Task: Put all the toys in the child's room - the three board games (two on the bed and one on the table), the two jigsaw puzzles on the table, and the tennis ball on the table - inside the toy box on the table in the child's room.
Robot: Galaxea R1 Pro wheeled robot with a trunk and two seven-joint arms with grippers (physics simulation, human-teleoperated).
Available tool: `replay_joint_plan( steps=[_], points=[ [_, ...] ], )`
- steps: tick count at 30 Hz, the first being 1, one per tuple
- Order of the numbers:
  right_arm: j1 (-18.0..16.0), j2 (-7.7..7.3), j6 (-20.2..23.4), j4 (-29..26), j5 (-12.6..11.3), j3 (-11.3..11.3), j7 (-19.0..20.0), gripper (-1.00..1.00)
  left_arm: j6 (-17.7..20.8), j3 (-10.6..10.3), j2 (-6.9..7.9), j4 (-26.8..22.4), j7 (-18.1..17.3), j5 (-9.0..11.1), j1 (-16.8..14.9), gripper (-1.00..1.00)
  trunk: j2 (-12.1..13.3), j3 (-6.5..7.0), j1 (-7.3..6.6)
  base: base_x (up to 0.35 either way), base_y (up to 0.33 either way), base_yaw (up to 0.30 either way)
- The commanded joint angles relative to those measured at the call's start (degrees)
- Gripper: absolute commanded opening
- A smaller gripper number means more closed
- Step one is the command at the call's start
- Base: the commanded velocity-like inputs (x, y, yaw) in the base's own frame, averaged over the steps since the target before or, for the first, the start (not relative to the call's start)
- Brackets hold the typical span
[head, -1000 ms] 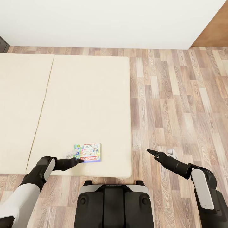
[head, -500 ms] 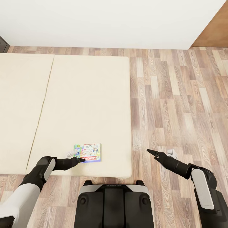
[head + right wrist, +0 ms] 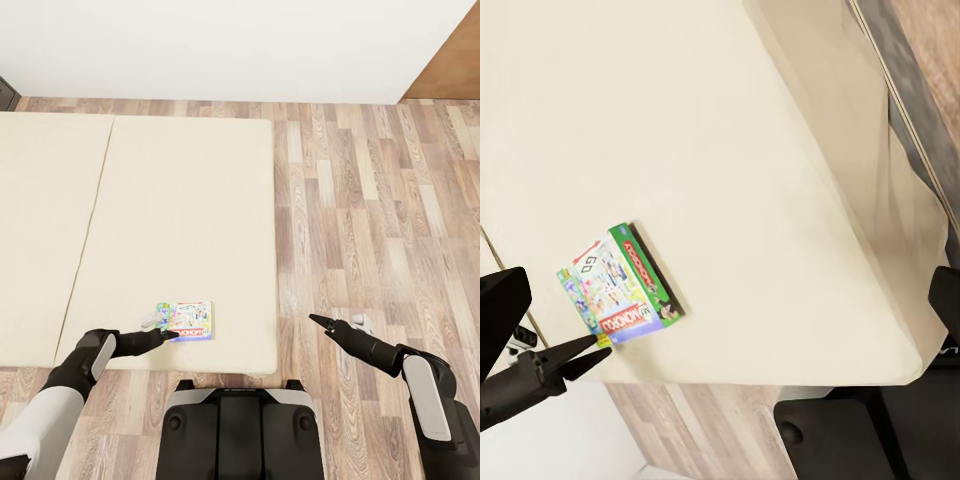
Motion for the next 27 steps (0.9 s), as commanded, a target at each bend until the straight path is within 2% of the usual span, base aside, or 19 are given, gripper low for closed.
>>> replay_joint_plan(
  steps=[1, 10, 18, 27],
  points=[
    [0.0, 0.01, 0.3, 0.0, 0.5, -0.1, 0.6, 1.00, 0.3, 0.1, -0.02, 0.0, -0.2, 0.0, 0.0, 1.00, -0.1, -0.06, 0.03, 0.000, 0.000, 0.000],
    [0.0, 0.05, 0.3, -0.2, 0.5, -0.1, 0.6, 1.00, 0.2, 0.1, 0.33, 0.0, -0.3, 0.1, 0.0, 1.00, -0.1, -0.06, 0.03, 0.000, 0.000, 0.000],
    [0.0, 0.08, 0.3, -0.2, 0.5, -0.1, 0.6, 1.00, -0.7, 0.1, 0.67, 0.0, -5.8, -0.1, 0.0, 1.00, -0.1, -0.06, 0.03, 0.000, 0.000, 0.000],
    [0.0, 0.10, 0.3, -0.2, 0.5, -0.1, 0.6, 1.00, -1.4, 0.0, 0.66, 0.0, -6.5, -0.1, 0.0, 1.00, -0.1, -0.06, 0.03, 0.000, 0.000, 0.000]
  ],
)
